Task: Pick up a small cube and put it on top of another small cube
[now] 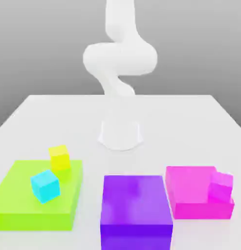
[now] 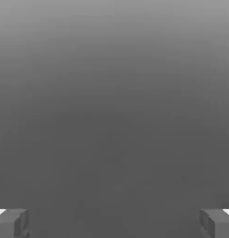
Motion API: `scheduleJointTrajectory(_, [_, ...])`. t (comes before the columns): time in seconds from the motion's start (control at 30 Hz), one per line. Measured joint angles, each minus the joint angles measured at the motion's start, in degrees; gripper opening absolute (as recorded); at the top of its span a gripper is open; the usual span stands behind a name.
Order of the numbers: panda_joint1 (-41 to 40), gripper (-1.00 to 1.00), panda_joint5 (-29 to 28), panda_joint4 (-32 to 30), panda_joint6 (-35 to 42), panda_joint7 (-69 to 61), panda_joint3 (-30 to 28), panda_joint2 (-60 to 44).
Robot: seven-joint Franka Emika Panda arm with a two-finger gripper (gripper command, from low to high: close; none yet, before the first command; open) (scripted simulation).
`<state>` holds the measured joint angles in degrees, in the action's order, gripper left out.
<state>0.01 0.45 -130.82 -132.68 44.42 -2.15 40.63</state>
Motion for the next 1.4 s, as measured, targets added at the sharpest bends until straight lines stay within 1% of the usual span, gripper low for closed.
scheduleJointTrajectory(0.3, [-0.59, 0.00, 3.40, 3.48, -3.35, -6.47, -8.01, -18.87])
scheduleJointTrajectory(0.6, [-3.88, 0.00, 9.59, 6.95, -6.45, -14.81, -14.14, -37.72])
scheduleJointTrajectory(0.87, [-9.73, 0.00, 14.32, 10.03, -9.20, -21.66, -15.65, -54.46])
scheduleJointTrajectory(1.1, [-15.27, 0.00, 15.87, 12.62, -12.09, -25.89, -16.65, -68.57])
scheduleJointTrajectory(1.23, [-18.30, 0.00, 18.45, 14.64, -17.33, -28.06, -13.79, -76.80])
scheduleJointTrajectory(1.27, [-18.69, -1.00, 18.89, 14.93, -18.13, -28.37, -13.31, -77.92])
scheduleJointTrajectory(1.4, [-18.70, -1.00, 18.96, 14.94, -18.07, -28.43, -13.30, -77.92])
